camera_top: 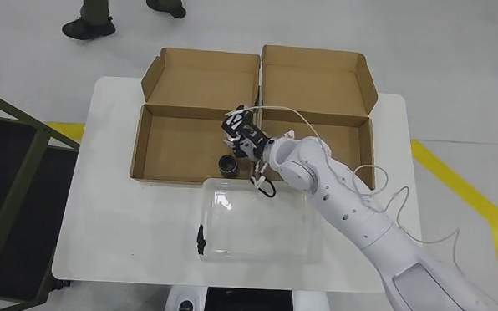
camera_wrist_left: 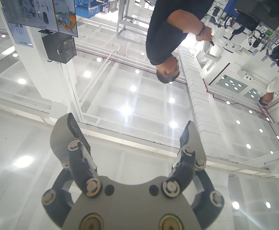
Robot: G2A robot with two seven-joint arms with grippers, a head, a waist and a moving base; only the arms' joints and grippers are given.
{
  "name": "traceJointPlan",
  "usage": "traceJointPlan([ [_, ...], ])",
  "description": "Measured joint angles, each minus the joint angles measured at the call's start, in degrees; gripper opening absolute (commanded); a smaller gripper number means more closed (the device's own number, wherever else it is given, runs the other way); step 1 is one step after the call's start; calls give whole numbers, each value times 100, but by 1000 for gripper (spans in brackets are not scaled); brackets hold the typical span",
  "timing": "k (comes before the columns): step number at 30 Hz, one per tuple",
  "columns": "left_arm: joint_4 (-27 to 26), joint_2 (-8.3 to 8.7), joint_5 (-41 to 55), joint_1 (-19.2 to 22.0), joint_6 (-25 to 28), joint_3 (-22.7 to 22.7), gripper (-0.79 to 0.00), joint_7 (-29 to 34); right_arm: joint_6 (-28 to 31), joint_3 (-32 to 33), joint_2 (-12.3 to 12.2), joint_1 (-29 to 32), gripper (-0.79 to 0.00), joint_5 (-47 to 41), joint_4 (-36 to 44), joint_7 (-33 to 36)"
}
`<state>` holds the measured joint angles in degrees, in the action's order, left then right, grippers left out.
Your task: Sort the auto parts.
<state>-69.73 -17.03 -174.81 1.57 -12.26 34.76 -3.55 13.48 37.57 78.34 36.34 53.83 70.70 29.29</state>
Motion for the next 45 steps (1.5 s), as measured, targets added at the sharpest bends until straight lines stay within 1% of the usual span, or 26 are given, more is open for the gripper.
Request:
traceJointPlan([
  [2, 0, 0, 0, 0, 0, 0, 0, 0, -8, -15, 26, -12, -468, 27, -25, 28],
  [3, 0, 0, 0, 0, 0, 0, 0, 0, -12, -22, 43, -21, -425, 45, -48, 46],
  [9, 0, 0, 0, 0, 0, 0, 0, 0, 22, -27, 115, -26, -419, 50, -158, 114],
  [12, 0, 0, 0, 0, 0, 0, 0, 0, 71, -15, 141, -21, -437, 63, -169, 115],
  [14, 0, 0, 0, 0, 0, 0, 0, 0, 100, 16, 147, -7, -431, 83, -101, 78],
  [20, 0, 0, 0, 0, 0, 0, 0, 0, 238, 268, 77, 168, -403, 252, 472, -21],
  [24, 0, 0, 0, 0, 0, 0, 0, 0, 382, 559, -29, 408, -413, 396, 1115, -15],
  [28, 0, 0, 0, 0, 0, 0, 0, 0, 578, 878, -140, 717, -391, 467, 1758, -25],
  [31, 0, 0, 0, 0, 0, 0, 0, 0, 806, 1149, -233, 1000, -209, 557, 2240, -177],
  [32, 0, 0, 0, 0, 0, 0, 0, 0, 887, 1241, -263, 1099, -172, 583, 2374, -257],
  [33, 0, 0, 0, 0, 0, 0, 0, 0, 997, 1368, -304, 1241, -154, 614, 2532, -371],
  [36, 0, 0, 0, 0, 0, 0, 0, 0, 1276, 1721, -412, 1619, -46, 761, 2854, -663],
  [38, 0, 0, 0, 0, 0, 0, 0, 0, 1403, 1946, -477, 1870, 0, 862, 3011, -834],
  [42, 0, 0, 0, 0, 0, 0, 0, 0, 1587, 2508, -621, 2515, 0, 1070, 3339, -1176],
  [45, 0, 0, 0, 0, 0, 0, 0, 0, 1605, 2914, -710, 2978, 0, 1185, 3548, -1347],
])
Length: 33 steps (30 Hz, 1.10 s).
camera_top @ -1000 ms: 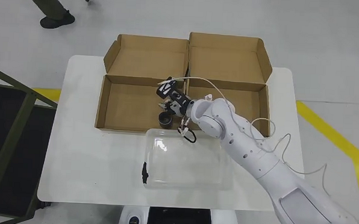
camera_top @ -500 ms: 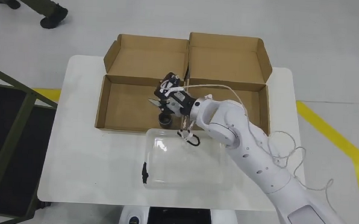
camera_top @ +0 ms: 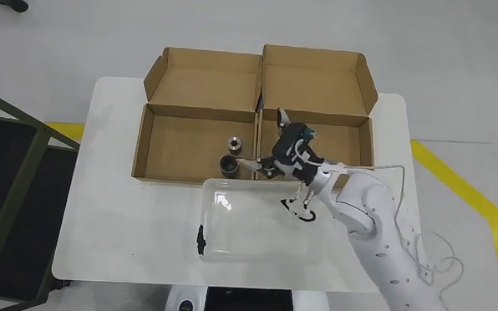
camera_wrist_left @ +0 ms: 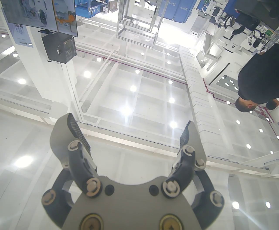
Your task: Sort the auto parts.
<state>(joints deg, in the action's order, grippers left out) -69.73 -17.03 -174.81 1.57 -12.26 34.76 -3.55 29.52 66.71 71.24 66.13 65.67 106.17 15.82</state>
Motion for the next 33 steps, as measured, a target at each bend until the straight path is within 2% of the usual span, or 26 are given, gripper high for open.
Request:
traceJointPlan([
  [11, 0, 0, 0, 0, 0, 0, 0, 0, -237, 1239, -197, 1393, 0, 302, 516, -741],
  [21, 0, 0, 0, 0, 0, 0, 0, 0, -523, 2240, -286, 2750, 0, 413, 664, -1909],
  [27, 0, 0, 0, 0, 0, 0, 0, 0, -709, 2587, -300, 3296, 0, 442, 604, -2328],
  [33, 0, 0, 0, 0, 0, 0, 0, 0, -925, 2733, -292, 3581, 0, 438, 545, -2657],
])
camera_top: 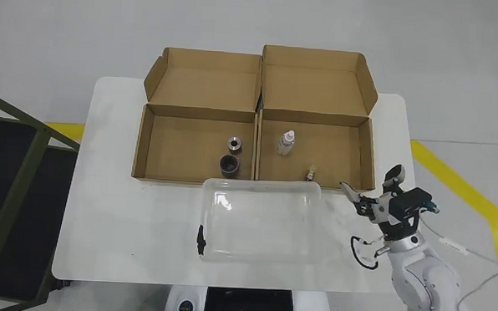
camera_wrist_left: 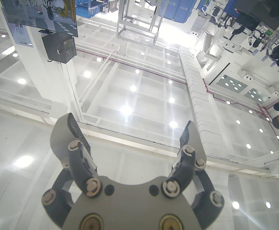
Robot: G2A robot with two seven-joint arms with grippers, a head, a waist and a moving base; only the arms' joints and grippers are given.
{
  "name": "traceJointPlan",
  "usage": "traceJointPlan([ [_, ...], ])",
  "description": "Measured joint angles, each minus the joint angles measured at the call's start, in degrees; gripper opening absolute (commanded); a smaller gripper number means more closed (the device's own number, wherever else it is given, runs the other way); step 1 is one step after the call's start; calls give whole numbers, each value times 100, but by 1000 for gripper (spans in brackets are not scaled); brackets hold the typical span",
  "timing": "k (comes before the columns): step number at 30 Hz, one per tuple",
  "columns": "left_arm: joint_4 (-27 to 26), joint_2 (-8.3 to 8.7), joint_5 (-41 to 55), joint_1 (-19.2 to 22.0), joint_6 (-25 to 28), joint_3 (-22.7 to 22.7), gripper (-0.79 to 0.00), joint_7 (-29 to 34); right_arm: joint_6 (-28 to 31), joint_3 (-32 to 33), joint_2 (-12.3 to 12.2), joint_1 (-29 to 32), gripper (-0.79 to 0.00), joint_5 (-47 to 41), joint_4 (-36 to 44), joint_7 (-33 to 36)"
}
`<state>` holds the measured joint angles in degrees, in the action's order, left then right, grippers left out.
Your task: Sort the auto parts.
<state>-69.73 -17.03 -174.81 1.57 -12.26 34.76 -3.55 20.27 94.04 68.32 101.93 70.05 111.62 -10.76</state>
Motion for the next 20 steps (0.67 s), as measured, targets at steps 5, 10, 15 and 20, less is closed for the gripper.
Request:
traceJointPlan([
  [5, 0, 0, 0, 0, 0, 0, 0, 0, -96, 74, 0, 84, 0, 58, -23, -53],
  [10, 0, 0, 0, 0, 0, 0, 0, 0, -140, 127, -5, 111, -1, 121, -25, 6],
  [15, 0, 0, 0, 0, 0, 0, 0, 0, -138, 126, -5, 110, 0, 119, -25, 4],
  [20, 0, 0, 0, 0, 0, 0, 0, 0, -138, 126, -5, 110, 0, 119, -25, 4],
])
